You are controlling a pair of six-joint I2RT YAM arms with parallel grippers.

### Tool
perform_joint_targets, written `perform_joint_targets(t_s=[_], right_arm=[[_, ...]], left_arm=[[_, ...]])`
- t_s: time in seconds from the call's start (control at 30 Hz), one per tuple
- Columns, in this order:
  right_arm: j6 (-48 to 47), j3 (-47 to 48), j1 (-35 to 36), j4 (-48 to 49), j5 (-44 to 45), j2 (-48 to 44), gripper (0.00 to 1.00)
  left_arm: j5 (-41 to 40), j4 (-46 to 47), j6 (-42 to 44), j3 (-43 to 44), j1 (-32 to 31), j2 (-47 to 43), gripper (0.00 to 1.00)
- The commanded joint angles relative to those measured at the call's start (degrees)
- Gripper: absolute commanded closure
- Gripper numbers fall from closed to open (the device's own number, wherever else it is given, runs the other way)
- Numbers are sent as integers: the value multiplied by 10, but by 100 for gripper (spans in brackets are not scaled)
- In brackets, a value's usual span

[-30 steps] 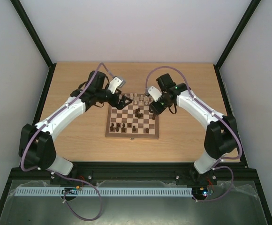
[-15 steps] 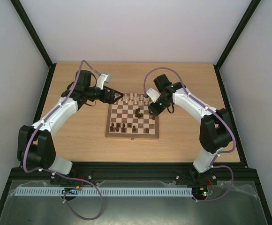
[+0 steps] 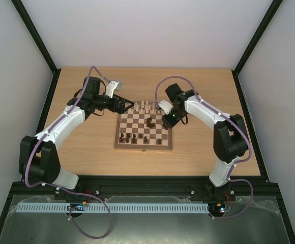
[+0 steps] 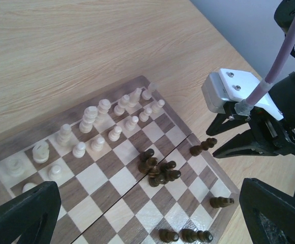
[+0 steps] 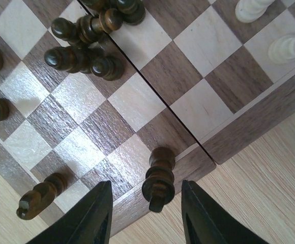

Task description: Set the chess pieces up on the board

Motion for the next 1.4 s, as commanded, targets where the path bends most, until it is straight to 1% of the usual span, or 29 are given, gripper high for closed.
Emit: perform_joint_targets(t_s=[0.0,0.13,0.27,0.43,0.6,0.93,1.0,1.07,1.13,1.17,1.27,1.37], right_arm=[[4,0,-1,-35,2,25,64],[8,10,-1,-37,5,41,69],[11,16,-1,-38,7,50,76],[7,19,-1,-40,10,47,84],[1,27,-1,-45,13,39,90],[-29,49,-1,-66,6,2,92],[-39,51,-1,-70,0,-6,92],[-51,53,-1,-77,-11,-17,92],[-62,52,-1,-80,-20,-28,92],[-68,51,-1,-81,-24,-33,92],[-92,45,1,-88,-40,-49,92],[-121,33,8,-98,-56,-71,92]], left_arm=[[-49,-27,-1,15,-2,-4,1],[-46,-27,58,11,-4,-4,1],[-104,-35,35,18,-3,5,1],[-79,-22,29,24,-3,6,1],[-83,-18,6,34,2,16,1],[-99,-7,-76,33,9,32,1],[-84,2,-97,33,11,28,1],[-52,12,-116,28,15,25,1],[-15,20,-111,19,15,23,1],[-9,19,-105,18,15,24,1],[-12,12,-84,12,16,25,1],[-35,-3,-51,-3,15,17,5]])
